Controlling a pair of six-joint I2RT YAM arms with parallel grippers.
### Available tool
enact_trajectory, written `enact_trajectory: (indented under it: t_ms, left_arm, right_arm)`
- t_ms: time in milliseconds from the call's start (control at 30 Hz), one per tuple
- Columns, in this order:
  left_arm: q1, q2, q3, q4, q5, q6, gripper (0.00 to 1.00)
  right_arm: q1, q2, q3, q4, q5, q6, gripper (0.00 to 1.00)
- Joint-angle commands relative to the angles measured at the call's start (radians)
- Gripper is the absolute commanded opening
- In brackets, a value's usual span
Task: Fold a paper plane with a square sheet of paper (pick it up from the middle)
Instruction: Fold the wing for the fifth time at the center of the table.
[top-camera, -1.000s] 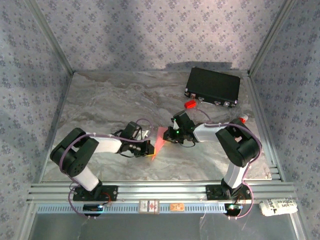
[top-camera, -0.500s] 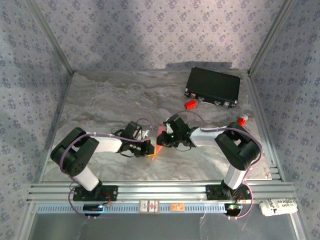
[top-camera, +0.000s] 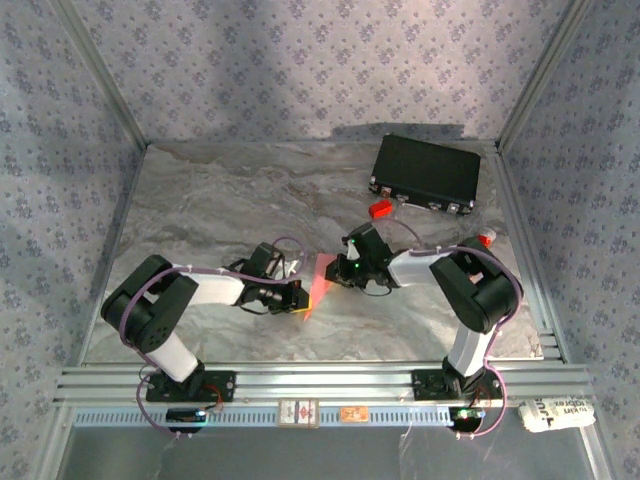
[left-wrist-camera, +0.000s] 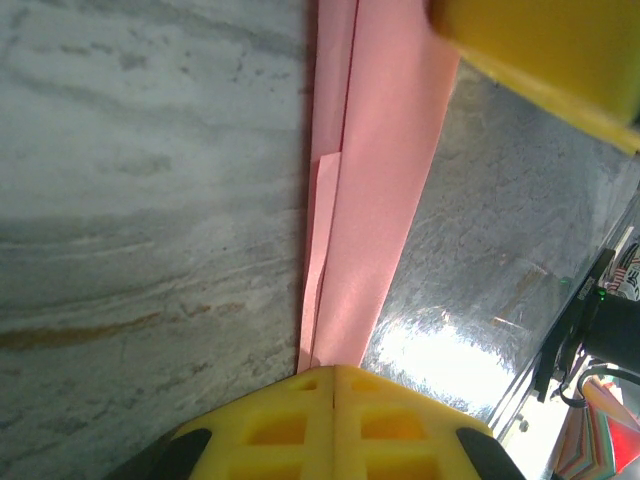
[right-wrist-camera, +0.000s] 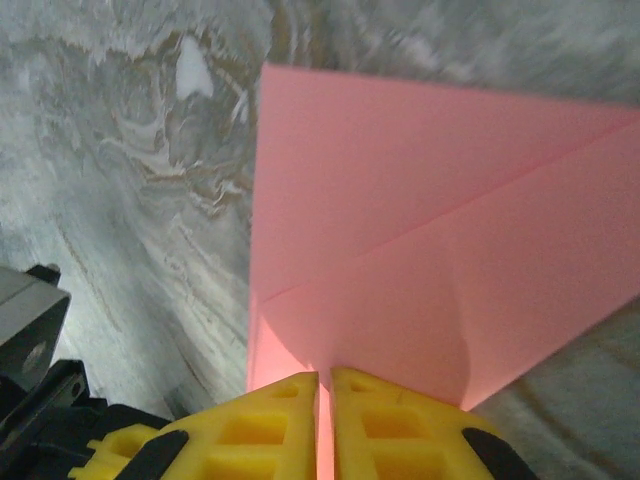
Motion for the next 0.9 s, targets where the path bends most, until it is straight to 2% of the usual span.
enact_trajectory:
  t_ms: [0,567,767,867]
  left_arm:
    - [-0.001,0.028,-0.019,-0.096,-0.065,0.014,0.0]
    - [0.003,0.041,-0.021,-0.078,-0.056,0.013,0.0]
    - [0.003,0.02,-0.012,-0.043,-0.039,-0.015,0.0]
    - [0.0,-0.021,-0.005,0.002,-0.028,-0.05,0.05]
  right_arm:
    - [-0.039,0.028,0.021,-0.009,0.009,-0.023,0.13]
    - [-0.213,0.058,0.072,-0.051,0.012,-0.066,0.14]
    - [-0.212,-0.063,0.08,-0.134,0.046,-0.101,0.17]
    - [-0.185,-0.13,0.055,-0.164,0.081,-0.098,0.18]
